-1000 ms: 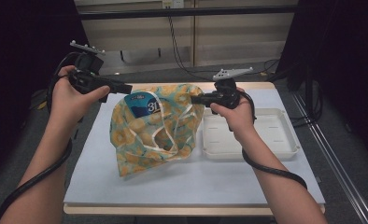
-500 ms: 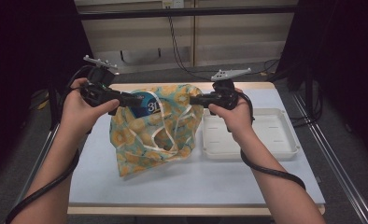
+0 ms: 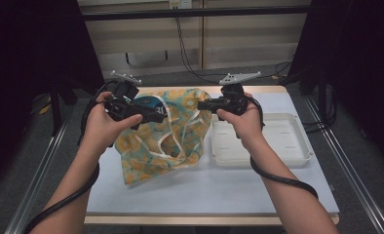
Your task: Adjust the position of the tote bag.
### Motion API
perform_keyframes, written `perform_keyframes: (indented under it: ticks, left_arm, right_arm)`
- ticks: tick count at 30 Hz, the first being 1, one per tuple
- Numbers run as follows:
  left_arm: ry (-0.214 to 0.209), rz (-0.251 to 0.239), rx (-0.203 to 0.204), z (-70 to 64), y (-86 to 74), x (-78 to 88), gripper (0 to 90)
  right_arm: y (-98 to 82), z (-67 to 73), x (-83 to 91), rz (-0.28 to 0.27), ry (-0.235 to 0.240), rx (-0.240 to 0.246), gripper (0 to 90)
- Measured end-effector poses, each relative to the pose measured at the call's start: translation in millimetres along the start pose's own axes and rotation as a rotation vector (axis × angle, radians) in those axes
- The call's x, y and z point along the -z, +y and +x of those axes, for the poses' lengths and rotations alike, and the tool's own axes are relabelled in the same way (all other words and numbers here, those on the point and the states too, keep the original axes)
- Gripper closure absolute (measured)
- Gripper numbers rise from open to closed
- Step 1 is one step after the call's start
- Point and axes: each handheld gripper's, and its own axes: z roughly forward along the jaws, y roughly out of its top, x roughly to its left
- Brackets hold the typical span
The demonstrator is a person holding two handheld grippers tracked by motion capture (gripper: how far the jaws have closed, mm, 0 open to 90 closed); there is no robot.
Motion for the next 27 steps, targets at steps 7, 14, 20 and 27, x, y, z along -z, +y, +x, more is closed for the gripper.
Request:
perform_keyframes:
  ticks: [7,14,20,27]
  left_arm:
    - [-0.005,-0.012,0.008,-3.7,2.6,-14.9,50.2]
    - [-0.026,-0.028,0.011,-9.2,6.9,-26.9,59.0]
    - [-0.027,-0.023,0.013,-10.8,8.7,-31.3,72.8]
    - [-0.015,0.001,0.005,-12.0,13.0,-29.6,89.7]
  right_arm:
    - [0.0,0.2,-0.7,0.001,-0.001,-0.002,89.2]
    - [0.3,0.6,-0.8,0.001,-0.001,-0.002,89.2]
    - [0.2,0.8,-0.5,0.002,-0.004,-0.001,89.2]
    - [0.3,0.3,-0.9,-0.001,-0.004,-0.003,89.1]
